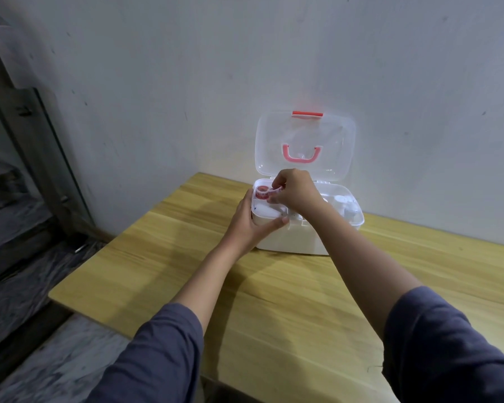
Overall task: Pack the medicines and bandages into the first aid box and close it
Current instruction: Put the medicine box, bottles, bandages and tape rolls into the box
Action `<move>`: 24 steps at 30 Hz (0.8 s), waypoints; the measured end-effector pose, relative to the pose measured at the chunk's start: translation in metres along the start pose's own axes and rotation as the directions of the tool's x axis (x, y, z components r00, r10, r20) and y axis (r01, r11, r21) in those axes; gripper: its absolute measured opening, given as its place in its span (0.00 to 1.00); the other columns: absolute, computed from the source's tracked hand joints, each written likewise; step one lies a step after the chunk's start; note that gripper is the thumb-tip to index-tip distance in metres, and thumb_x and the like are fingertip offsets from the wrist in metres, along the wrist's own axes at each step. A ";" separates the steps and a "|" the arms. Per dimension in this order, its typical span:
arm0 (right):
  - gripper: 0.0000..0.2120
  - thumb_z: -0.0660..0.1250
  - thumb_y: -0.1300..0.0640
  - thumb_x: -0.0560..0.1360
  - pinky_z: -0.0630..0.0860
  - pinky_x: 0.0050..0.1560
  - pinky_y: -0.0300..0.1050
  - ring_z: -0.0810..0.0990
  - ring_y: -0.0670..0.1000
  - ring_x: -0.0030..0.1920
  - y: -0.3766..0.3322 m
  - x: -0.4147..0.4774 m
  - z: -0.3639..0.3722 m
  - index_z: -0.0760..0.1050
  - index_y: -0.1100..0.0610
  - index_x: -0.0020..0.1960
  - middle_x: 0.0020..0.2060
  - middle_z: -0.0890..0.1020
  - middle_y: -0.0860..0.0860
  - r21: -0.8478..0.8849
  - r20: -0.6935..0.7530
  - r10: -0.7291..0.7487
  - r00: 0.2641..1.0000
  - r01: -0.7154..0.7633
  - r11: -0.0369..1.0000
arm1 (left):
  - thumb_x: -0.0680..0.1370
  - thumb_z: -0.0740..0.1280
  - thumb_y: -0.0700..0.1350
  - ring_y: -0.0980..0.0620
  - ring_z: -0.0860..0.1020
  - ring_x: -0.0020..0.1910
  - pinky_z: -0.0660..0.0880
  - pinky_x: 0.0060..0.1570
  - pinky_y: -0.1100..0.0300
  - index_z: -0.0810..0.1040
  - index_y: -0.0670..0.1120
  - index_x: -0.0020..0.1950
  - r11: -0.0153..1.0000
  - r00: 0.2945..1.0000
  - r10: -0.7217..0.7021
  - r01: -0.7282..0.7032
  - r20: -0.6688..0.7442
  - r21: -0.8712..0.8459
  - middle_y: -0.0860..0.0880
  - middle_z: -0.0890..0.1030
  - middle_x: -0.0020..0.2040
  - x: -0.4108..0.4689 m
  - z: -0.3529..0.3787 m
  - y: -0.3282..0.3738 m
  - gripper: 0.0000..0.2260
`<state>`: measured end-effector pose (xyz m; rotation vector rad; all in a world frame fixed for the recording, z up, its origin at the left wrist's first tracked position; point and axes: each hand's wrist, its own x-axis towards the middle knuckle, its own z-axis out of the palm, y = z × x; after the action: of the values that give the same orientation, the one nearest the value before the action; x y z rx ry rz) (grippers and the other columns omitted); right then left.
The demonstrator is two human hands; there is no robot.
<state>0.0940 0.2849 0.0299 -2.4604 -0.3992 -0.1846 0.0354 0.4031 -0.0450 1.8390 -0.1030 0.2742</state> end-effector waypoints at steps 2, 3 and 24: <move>0.13 0.74 0.59 0.66 0.66 0.30 0.34 0.74 0.51 0.41 -0.001 0.000 0.000 0.78 0.63 0.47 0.48 0.81 0.59 -0.021 0.001 0.012 1.000 -0.012 1.000 | 0.60 0.75 0.71 0.51 0.73 0.69 0.72 0.67 0.44 0.68 0.56 0.71 1.000 1.000 -0.020 0.020 -0.001 0.002 0.51 0.75 0.68 0.002 0.000 -0.004 0.44; 0.13 0.73 0.57 0.67 0.66 0.30 0.35 0.75 0.51 0.40 -0.002 0.000 -0.001 0.79 0.65 0.46 0.47 0.82 0.60 -0.043 0.022 0.016 1.000 -0.015 0.999 | 0.60 0.75 0.71 0.51 0.73 0.69 0.72 0.67 0.44 0.68 0.56 0.71 1.000 1.000 -0.019 0.019 0.002 0.004 0.51 0.75 0.68 0.001 0.000 -0.003 0.43; 0.10 0.66 0.59 0.73 0.75 0.52 0.42 0.82 0.55 0.49 -0.002 0.007 -0.023 0.81 0.63 0.50 0.49 0.84 0.59 -0.038 -0.105 -0.088 0.991 0.084 0.996 | 0.62 0.75 0.66 0.54 0.72 0.68 0.71 0.69 0.48 0.67 0.58 0.72 1.000 1.000 0.023 -0.023 0.014 0.000 0.53 0.74 0.68 0.002 0.000 -0.006 0.41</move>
<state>0.0991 0.2746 0.0508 -2.4549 -0.4598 -0.3595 0.0384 0.4050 -0.0497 1.8407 -0.1347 0.2772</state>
